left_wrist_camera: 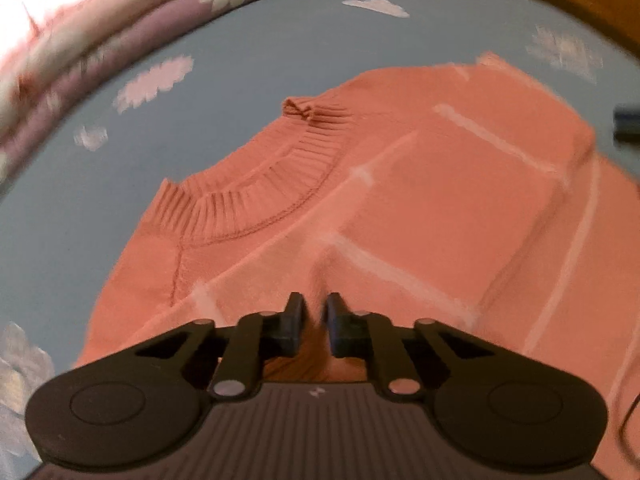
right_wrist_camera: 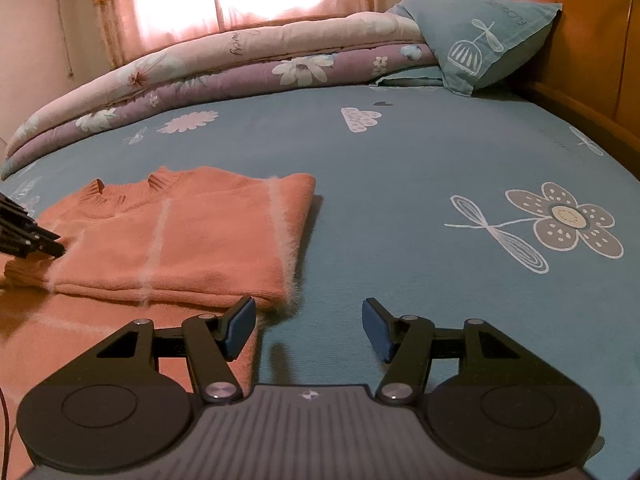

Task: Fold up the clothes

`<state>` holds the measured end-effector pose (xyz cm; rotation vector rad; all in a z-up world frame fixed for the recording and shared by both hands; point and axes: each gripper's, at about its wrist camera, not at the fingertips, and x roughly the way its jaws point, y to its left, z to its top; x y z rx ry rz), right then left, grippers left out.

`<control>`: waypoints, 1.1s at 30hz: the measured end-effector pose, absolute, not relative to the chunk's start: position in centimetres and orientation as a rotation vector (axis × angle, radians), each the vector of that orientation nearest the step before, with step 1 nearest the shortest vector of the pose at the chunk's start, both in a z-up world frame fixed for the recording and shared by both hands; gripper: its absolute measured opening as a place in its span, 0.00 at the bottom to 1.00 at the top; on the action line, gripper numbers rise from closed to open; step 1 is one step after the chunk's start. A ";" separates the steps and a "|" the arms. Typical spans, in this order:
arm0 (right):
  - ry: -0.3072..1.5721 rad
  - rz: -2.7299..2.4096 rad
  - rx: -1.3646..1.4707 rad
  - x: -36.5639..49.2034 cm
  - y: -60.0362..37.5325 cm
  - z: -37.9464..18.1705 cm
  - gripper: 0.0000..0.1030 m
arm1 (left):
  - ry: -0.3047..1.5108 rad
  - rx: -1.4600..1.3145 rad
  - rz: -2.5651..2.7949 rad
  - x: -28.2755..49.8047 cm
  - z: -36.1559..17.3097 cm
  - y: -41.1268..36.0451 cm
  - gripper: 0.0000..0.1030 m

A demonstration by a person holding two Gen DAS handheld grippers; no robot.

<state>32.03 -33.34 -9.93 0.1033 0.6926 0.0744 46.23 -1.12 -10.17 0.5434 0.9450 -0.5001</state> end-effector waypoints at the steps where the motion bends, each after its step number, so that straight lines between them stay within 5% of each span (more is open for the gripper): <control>1: 0.691 0.076 0.103 32.0 -33.3 -9.9 0.62 | 0.931 0.576 -0.479 45.9 -10.1 -1.6 0.07; 14: 0.686 0.050 0.122 32.0 -34.0 -9.6 0.62 | 0.915 0.511 -0.350 47.3 -9.7 -1.4 0.03; 27: 0.628 -0.036 0.428 31.7 -39.2 -9.1 0.57 | 0.796 0.462 -0.429 45.5 -6.2 -4.9 0.30; 33: 0.691 -0.025 0.458 32.0 -39.9 -9.8 0.56 | 0.741 0.392 -0.628 45.0 -5.9 -12.6 0.30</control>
